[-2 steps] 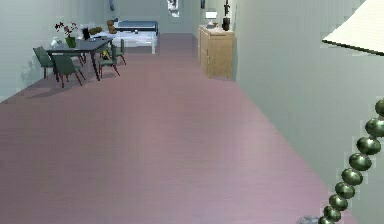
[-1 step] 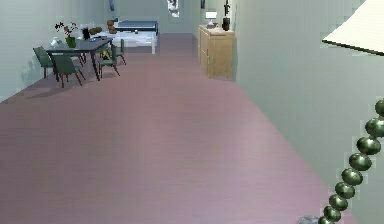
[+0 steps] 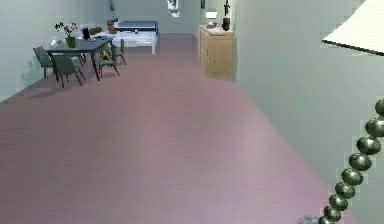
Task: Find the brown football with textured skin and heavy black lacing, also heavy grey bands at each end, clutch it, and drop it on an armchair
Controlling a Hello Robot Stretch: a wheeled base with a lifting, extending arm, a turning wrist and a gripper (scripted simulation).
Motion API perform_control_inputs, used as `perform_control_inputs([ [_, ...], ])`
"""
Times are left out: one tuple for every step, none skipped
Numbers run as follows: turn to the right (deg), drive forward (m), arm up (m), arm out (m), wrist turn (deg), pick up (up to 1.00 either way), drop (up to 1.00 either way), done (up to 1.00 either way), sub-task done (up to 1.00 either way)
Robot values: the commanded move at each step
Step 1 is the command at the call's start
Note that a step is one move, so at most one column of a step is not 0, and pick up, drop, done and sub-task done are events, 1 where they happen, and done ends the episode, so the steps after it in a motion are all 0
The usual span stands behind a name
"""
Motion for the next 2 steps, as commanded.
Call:
perform_control_inputs([
  [0.0,0.00,0.00,-0.10,0.0,0.00,0.00,0.00,0.00],
  [0.0,0.00,0.00,0.00,0.0,0.00,0.00,1.00,0.00],
])
